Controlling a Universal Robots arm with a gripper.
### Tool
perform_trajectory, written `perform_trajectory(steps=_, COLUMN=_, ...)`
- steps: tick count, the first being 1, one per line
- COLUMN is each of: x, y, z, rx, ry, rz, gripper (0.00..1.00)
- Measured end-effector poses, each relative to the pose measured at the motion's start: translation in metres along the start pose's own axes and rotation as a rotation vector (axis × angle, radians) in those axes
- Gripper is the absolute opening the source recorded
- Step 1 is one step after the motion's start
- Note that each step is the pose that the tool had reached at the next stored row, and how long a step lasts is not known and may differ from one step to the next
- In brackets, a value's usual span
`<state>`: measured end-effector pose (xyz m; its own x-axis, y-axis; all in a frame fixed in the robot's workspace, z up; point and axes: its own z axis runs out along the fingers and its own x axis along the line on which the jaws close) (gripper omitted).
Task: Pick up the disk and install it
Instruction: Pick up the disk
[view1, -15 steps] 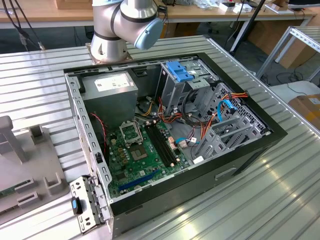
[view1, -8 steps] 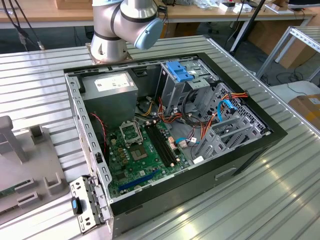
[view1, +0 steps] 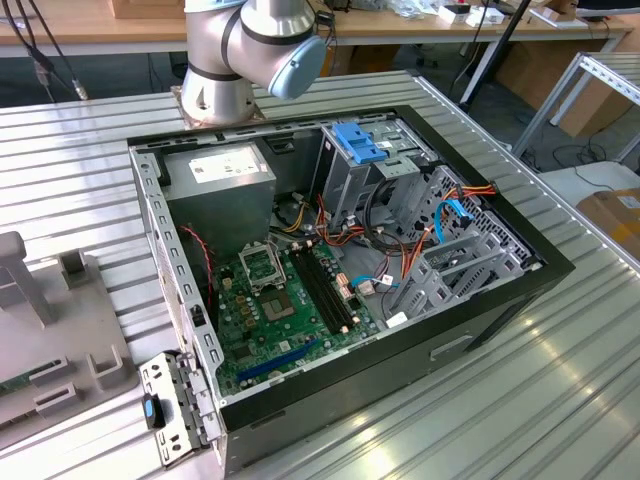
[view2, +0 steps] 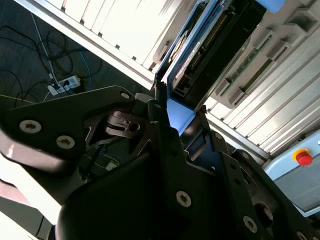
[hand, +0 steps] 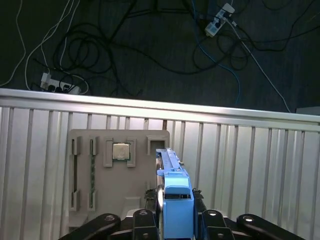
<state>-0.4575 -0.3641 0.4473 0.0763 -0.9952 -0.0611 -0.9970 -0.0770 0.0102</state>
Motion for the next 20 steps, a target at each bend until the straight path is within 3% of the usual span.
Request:
perform_trajectory(steps=4, x=-0.0006, y=0.0001, z=-0.0105, rx=0.0, ry=0.0, rz=0.0, gripper=0.37)
perform_trajectory(steps=8, x=-0.0016, y=0.0003, z=-0.0255, rx=0.0001, ry=0.0, rz=0.0, gripper=0.37)
perform_trajectory(steps=14, x=-0.0017, y=0.0003, z=-0.0277, rx=0.0001, ry=0.0, rz=0.0, gripper=0.37)
perform_trajectory(steps=16, x=-0.0022, y=0.0004, z=-0.0355, rx=0.0, ry=0.0, rz=0.0, gripper=0.37)
perform_trajectory(steps=18, x=-0.003, y=0.0005, z=-0.0489, rx=0.0001, ry=-0.0004, rz=0.0, gripper=0.37)
perform_trajectory(steps=20, x=-0.0034, y=0.0006, z=-0.0561, rx=0.0002, ry=-0.0007, rz=0.0, gripper=0.37)
